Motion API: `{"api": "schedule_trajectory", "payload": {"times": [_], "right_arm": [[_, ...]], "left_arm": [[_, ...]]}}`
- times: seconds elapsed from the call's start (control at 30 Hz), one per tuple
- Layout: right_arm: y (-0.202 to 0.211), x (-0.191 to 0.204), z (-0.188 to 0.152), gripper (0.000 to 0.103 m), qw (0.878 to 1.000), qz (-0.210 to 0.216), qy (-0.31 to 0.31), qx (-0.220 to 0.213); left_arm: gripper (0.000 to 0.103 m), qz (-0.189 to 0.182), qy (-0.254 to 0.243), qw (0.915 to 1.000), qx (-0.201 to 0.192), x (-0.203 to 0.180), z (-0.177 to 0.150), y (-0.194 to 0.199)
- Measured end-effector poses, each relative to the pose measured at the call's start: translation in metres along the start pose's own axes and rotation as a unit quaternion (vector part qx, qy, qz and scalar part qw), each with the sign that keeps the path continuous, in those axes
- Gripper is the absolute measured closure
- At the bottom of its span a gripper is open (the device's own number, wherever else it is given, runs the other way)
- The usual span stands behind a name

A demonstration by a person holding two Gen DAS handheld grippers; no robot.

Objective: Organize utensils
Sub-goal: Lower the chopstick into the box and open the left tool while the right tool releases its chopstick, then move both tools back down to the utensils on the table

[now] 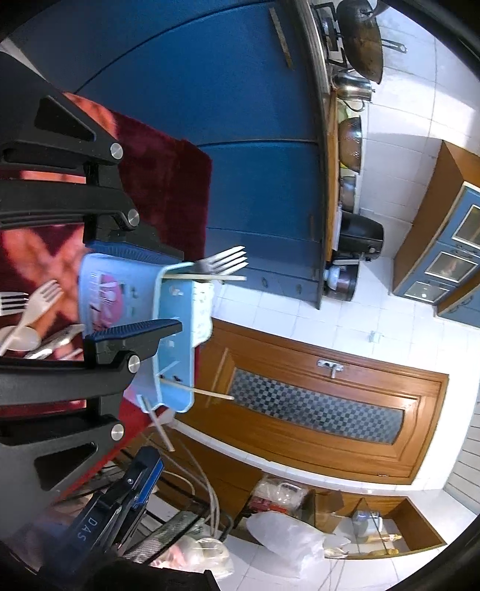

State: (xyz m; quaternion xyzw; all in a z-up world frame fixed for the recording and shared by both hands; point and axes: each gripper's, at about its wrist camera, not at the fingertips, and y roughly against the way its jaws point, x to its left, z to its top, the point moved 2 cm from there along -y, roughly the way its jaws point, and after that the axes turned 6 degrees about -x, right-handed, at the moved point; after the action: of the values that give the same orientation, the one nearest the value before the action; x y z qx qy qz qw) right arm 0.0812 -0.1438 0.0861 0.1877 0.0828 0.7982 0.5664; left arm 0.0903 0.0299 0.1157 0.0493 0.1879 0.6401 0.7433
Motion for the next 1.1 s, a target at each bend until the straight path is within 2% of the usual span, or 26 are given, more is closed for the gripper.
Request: {"api": "schedule_trajectory", "payload": {"times": [0.37,0.57,0.8,1.1], "right_arm": [[0.002,-0.001,-0.041,0.069,0.997,-0.012,0.001,0.071],[-0.002,-0.01,-0.06,0.069,0.995,-0.017,-0.012,0.102],[-0.005,-0.015,-0.076,0.069,0.991,-0.019,-0.017,0.132],[-0.006,-0.026,-0.089,0.067,0.987,-0.024,-0.032,0.155]], "left_arm": [[0.072,0.016,0.003,0.998,0.062,0.011,-0.04,0.006],[0.072,0.022,0.001,0.9934,0.113,0.015,-0.065,-0.004],[0.072,0.011,-0.003,0.9843,0.176,0.012,-0.091,-0.018],[0.072,-0.002,-0.01,0.9718,0.235,0.004,-0.118,-0.03]]}}
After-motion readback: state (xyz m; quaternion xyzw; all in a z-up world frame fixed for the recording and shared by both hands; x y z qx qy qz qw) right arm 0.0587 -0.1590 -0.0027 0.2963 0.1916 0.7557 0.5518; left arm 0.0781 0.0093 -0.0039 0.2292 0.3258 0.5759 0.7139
